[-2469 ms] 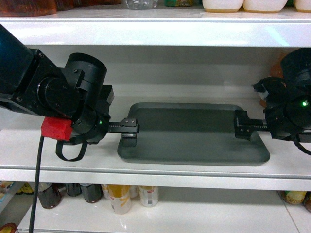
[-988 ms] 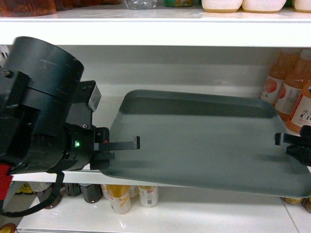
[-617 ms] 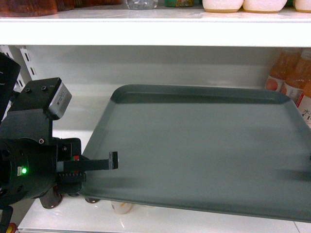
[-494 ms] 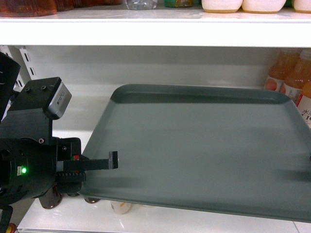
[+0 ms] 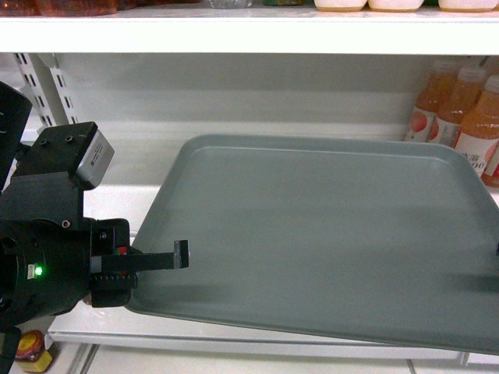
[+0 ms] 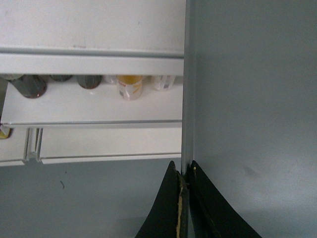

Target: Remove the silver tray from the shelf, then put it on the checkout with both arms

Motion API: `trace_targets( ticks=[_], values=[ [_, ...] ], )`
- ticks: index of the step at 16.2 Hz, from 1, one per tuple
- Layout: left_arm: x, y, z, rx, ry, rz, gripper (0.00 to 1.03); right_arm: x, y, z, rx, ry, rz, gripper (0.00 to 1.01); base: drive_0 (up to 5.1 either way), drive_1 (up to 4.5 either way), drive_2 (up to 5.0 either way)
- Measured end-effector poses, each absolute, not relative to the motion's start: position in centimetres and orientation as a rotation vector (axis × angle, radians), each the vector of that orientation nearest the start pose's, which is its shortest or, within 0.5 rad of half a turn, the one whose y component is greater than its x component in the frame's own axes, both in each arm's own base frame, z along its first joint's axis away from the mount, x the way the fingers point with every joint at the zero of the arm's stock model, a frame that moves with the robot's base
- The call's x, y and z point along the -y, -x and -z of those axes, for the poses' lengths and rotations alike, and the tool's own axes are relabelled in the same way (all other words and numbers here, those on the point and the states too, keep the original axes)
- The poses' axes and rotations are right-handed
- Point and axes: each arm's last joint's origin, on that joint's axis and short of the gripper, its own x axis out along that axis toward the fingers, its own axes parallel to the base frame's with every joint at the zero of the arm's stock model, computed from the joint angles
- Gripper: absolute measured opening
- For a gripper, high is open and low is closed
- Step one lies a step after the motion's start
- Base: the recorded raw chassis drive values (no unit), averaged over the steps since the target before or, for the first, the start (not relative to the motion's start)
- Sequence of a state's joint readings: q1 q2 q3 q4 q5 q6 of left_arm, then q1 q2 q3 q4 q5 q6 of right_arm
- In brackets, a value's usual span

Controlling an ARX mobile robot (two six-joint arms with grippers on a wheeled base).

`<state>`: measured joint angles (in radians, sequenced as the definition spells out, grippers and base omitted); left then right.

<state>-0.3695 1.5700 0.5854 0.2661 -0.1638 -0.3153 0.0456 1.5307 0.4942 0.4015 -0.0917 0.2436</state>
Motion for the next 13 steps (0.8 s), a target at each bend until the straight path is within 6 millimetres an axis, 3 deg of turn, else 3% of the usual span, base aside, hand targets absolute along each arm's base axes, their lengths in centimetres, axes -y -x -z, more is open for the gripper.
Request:
trace_targets(
  ticks=[13],
  values=[
    [9.62,-26.05,-13.31,-0.718,0.111,0.085,0.03,-1.45,-26.29,-12.95,-0.652,-0.250,-0.055,0.02,0.1,-4.22,4.4]
  ],
)
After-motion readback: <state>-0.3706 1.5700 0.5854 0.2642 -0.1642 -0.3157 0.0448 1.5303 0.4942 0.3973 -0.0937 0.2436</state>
